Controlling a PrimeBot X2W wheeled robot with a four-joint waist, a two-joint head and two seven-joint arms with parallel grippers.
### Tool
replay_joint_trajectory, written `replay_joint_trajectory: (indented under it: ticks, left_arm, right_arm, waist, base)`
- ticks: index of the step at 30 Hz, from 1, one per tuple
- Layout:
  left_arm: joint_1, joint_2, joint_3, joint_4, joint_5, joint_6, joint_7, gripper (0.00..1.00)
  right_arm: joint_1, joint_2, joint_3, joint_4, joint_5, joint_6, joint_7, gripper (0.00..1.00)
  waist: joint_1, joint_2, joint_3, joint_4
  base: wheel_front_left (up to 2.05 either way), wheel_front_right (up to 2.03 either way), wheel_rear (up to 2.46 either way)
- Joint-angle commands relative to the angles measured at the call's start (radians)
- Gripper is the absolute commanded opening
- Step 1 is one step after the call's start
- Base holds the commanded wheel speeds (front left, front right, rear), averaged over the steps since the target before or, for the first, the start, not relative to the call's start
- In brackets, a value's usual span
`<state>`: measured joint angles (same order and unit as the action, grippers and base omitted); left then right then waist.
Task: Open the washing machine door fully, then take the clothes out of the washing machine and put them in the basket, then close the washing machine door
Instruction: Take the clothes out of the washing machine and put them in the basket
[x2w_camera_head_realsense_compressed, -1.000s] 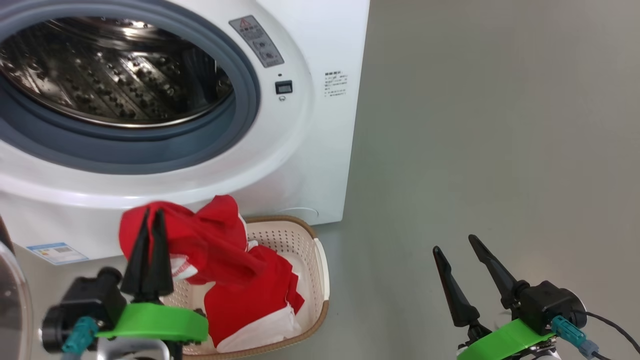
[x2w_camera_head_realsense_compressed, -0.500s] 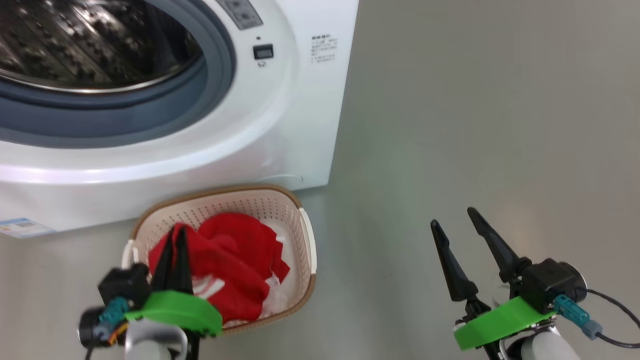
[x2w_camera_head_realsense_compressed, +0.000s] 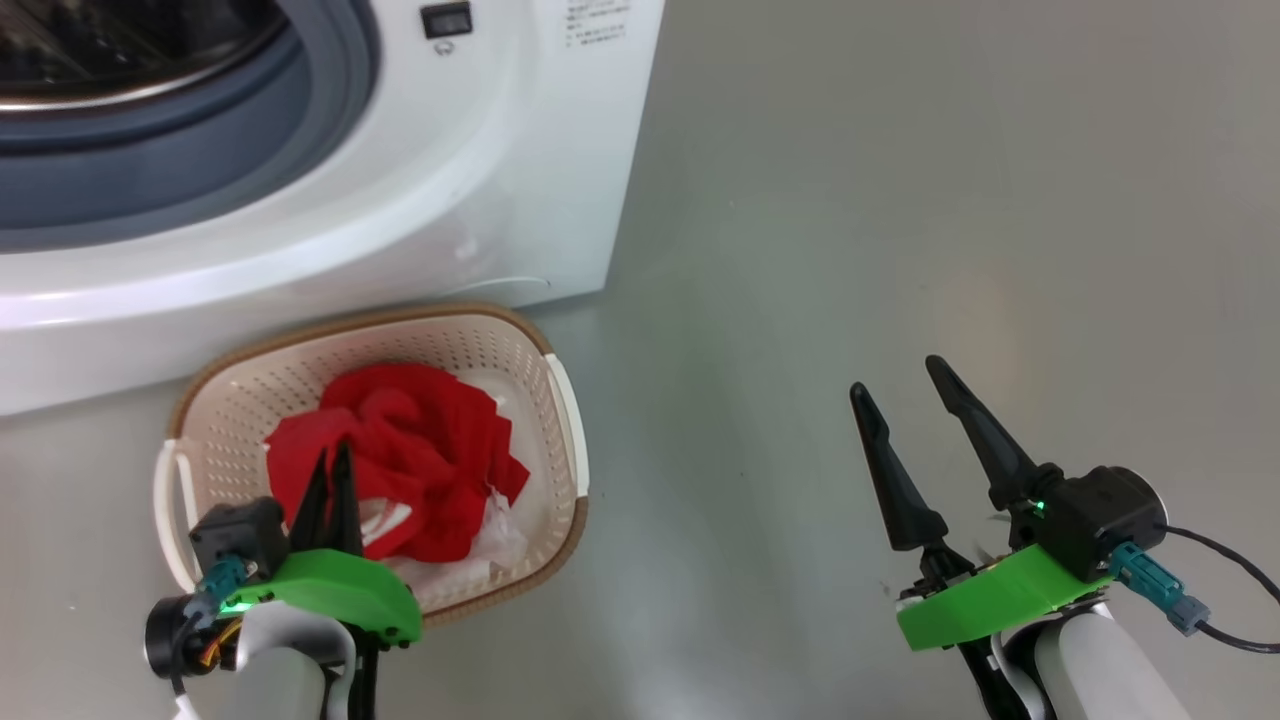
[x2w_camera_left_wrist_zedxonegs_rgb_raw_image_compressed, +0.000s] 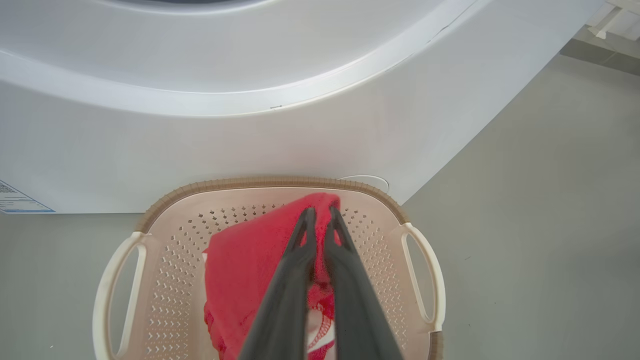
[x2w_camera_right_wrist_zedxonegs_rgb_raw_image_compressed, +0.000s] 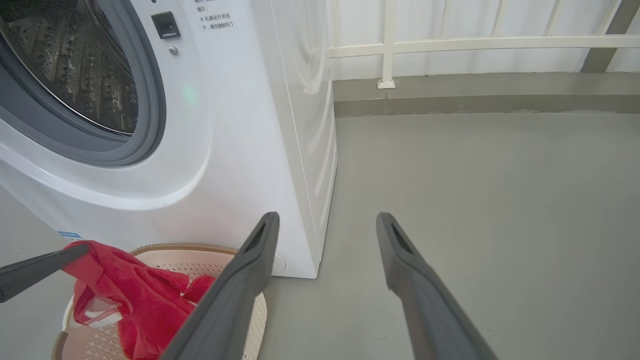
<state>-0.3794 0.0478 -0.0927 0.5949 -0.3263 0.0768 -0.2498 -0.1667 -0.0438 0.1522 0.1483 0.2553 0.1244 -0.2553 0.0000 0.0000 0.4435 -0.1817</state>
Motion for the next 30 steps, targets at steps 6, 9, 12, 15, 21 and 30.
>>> replay_joint_trajectory:
  ticks: [6,9,12,15,21,30]
  left_arm:
    - [-0.053,0.004,0.069,0.155,-0.004,-0.024,-0.012,0.00]
    - [-0.064,0.003,0.078,0.200,-0.009,-0.031,-0.012,0.00]
    - [-0.078,0.003,0.093,0.260,-0.016,-0.036,-0.012,0.00]
    - [-0.090,0.003,0.103,0.318,-0.021,-0.045,-0.012,0.00]
    - [-0.118,0.003,0.098,0.384,-0.035,-0.066,-0.012,0.08]
    - [-0.121,0.002,0.064,0.359,-0.059,-0.072,-0.012,1.00]
  right_arm:
    - [-0.040,-0.007,0.036,-0.027,0.023,0.006,-0.006,1.00]
    - [-0.044,-0.007,0.037,-0.025,0.025,0.006,-0.006,1.00]
    - [-0.049,-0.007,0.039,-0.024,0.028,0.006,-0.006,1.00]
    - [-0.051,-0.007,0.036,-0.021,0.030,0.006,-0.006,1.00]
    - [-0.051,-0.007,0.036,-0.015,0.032,0.006,-0.006,1.00]
    - [-0.038,-0.008,0.038,-0.005,0.034,0.006,-0.006,1.00]
  waist:
    - [0.0000,0.0000,0.077,-0.040]
    - [0.0000,0.0000,0.083,-0.043]
    - [0.0000,0.0000,0.089,-0.047]
    - [0.0000,0.0000,0.091,-0.048]
    - [0.0000,0.0000,0.081,-0.043]
    - [0.0000,0.0000,0.026,-0.016]
  base:
    - [0.00,0.00,0.00]
    - [0.00,0.00,0.00]
    - [0.00,0.00,0.00]
    - [0.00,0.00,0.00]
    - [0.00,0.00,0.00]
    - [0.00,0.00,0.00]
